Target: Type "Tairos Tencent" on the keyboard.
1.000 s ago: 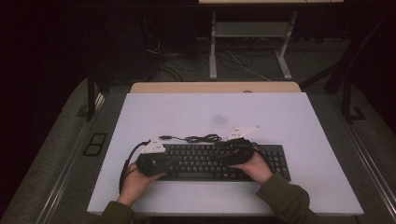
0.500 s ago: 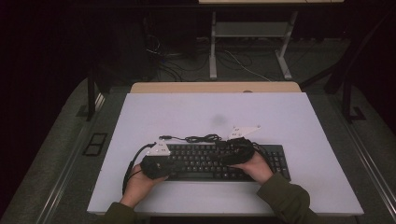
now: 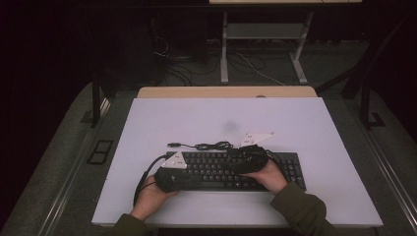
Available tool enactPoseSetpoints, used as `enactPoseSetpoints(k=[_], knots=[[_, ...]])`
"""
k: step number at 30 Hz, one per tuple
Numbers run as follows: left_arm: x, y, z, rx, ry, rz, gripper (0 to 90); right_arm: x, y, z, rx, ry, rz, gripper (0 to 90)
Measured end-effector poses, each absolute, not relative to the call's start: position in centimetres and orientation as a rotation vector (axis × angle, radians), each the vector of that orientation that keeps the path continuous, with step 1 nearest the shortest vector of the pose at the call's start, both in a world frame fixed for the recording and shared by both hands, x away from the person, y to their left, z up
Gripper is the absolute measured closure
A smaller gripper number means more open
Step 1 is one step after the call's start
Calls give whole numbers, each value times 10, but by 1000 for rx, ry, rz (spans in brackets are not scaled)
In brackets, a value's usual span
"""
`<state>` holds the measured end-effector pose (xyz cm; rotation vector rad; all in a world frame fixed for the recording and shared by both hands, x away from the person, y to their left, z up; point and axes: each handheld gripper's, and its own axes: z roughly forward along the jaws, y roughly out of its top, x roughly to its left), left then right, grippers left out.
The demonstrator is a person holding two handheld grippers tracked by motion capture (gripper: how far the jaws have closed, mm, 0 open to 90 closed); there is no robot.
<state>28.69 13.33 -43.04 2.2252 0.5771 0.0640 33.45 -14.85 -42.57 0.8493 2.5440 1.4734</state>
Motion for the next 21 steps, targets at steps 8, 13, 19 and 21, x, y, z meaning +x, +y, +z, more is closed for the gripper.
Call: enactPoseSetpoints(k=[8, 13, 19, 21], knots=[[287, 131, -432, 2246, 561, 75, 890, 335, -149, -425, 852, 2542, 1473, 388], [287, 131, -432, 2246, 562, 75, 890, 334, -149, -425, 850, 2541, 1472, 388], [288, 130, -436, 2244, 564, 57, 891, 334, -149, -425, 847, 2543, 1469, 388], [288, 130, -435, 2251, 560, 66, 890, 334, -148, -425, 847, 2543, 1469, 388]])
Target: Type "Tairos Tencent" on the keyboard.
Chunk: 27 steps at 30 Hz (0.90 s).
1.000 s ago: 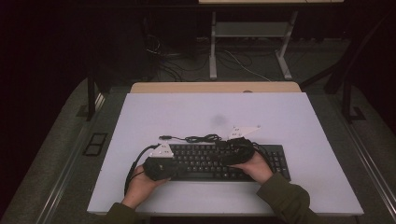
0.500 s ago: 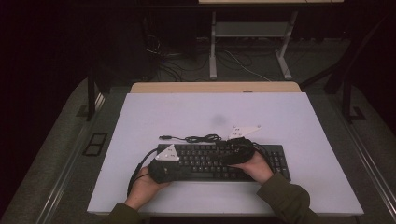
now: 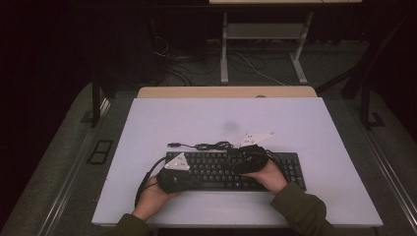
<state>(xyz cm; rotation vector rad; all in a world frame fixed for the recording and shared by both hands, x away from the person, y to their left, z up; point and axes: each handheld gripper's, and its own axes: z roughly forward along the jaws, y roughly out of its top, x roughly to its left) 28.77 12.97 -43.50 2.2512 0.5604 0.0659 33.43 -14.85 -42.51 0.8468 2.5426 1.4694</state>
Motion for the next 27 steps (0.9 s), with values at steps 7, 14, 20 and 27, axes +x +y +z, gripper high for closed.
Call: enactPoseSetpoints(k=[7, 14, 20, 27], knots=[[287, 131, -433, 2246, 560, 73, 890, 334, -149, -424, 856, 2540, 1473, 388], [289, 133, -432, 2224, 580, 67, 889, 334, -150, -425, 853, 2534, 1481, 388], [290, 135, -430, 2206, 592, 67, 843, 333, -153, -426, 855, 2545, 1476, 388], [291, 135, -429, 2185, 610, 81, 715, 328, -158, -426, 860, 2552, 1477, 388]])
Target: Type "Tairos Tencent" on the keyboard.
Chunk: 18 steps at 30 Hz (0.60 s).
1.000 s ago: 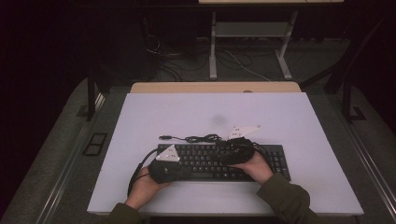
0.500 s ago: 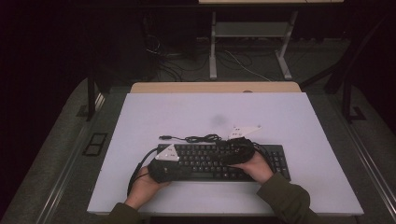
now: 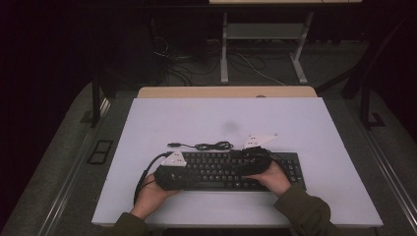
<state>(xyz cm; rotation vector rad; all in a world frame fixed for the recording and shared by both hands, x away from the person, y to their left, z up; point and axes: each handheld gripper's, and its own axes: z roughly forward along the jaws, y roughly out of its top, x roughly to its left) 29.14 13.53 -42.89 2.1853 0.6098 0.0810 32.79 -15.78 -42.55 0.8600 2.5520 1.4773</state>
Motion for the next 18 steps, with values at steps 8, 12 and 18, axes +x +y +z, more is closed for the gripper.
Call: enactPoseSetpoints(k=[8, 12, 18], knots=[[291, 136, -430, 2173, 623, 90, 571, 323, -168, -422, 871, 2539, 1503, 388], [294, 134, -430, 2146, 640, 88, 494, 317, -172, -423, 869, 2553, 1497, 388], [294, 134, -429, 2121, 644, 101, 413, 309, -180, -423, 862, 2558, 1487, 388]])
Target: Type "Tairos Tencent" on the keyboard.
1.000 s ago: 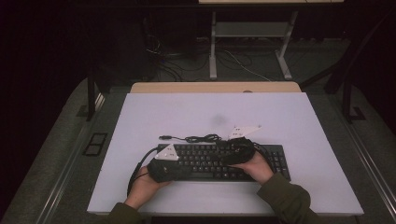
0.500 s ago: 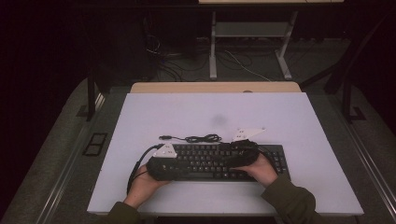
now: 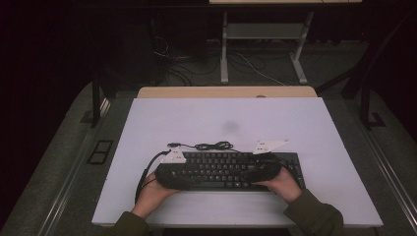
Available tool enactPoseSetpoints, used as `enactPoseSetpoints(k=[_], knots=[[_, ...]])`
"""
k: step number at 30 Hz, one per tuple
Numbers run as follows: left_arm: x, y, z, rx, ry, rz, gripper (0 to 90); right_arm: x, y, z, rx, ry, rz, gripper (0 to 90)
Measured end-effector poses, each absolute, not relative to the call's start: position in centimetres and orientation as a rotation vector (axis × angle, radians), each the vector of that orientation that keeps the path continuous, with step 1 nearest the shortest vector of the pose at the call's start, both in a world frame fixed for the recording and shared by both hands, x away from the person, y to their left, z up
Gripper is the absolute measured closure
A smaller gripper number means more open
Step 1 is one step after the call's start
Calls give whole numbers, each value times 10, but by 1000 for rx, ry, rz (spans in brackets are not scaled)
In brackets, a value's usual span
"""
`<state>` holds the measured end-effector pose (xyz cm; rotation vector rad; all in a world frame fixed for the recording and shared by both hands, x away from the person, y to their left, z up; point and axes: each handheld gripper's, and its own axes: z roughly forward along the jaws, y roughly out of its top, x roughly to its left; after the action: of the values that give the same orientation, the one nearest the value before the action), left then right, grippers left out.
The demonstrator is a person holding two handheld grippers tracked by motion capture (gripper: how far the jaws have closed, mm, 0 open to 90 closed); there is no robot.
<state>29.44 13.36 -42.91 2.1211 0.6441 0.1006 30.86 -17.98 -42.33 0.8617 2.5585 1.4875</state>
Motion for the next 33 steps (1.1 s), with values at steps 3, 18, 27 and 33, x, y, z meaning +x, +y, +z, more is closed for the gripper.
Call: enactPoseSetpoints(k=[3, 18, 27, 33], knots=[[294, 134, -430, 2110, 655, 104, 394, 305, -184, -422, 860, 2558, 1493, 391], [294, 139, -429, 2084, 666, 123, 362, 293, -206, -425, 859, 2615, 1464, 563], [296, 139, -431, 2078, 669, 117, 352, 294, -221, -428, 922, 2591, 1439, 755], [297, 140, -430, 2077, 670, 129, 344, 295, -218, -431, 908, 2646, 1384, 891]])
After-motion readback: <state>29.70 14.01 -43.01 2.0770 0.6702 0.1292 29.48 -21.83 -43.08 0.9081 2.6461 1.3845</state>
